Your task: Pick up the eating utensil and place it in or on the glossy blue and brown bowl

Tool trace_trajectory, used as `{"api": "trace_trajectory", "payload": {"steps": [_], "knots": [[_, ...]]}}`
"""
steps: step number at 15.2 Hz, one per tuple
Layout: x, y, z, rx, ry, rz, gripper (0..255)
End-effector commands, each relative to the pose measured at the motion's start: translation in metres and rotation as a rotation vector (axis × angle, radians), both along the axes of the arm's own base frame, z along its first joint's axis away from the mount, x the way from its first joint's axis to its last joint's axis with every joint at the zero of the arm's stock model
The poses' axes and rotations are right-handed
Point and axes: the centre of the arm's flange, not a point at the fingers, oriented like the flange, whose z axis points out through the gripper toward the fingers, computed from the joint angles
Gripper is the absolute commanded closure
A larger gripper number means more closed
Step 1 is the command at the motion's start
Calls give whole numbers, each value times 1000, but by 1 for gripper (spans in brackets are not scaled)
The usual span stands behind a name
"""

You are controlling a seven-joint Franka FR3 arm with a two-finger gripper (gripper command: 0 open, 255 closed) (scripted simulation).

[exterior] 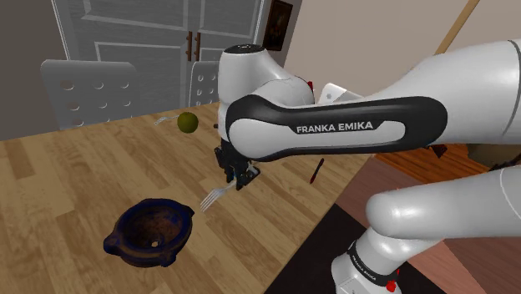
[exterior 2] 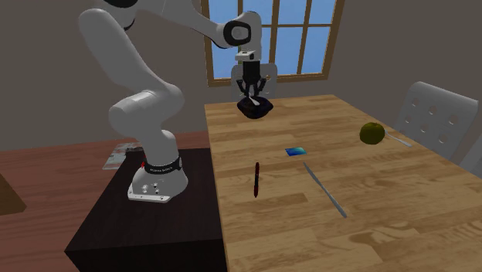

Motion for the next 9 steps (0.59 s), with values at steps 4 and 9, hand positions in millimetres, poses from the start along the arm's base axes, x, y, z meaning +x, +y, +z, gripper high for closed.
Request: {"api": "trace_trajectory", "payload": {"steps": [4, 9], "knots": [[19, 66, -2, 4, -1, -1, 255], [37, 129, -4, 4, -1, -1, 255]]}}
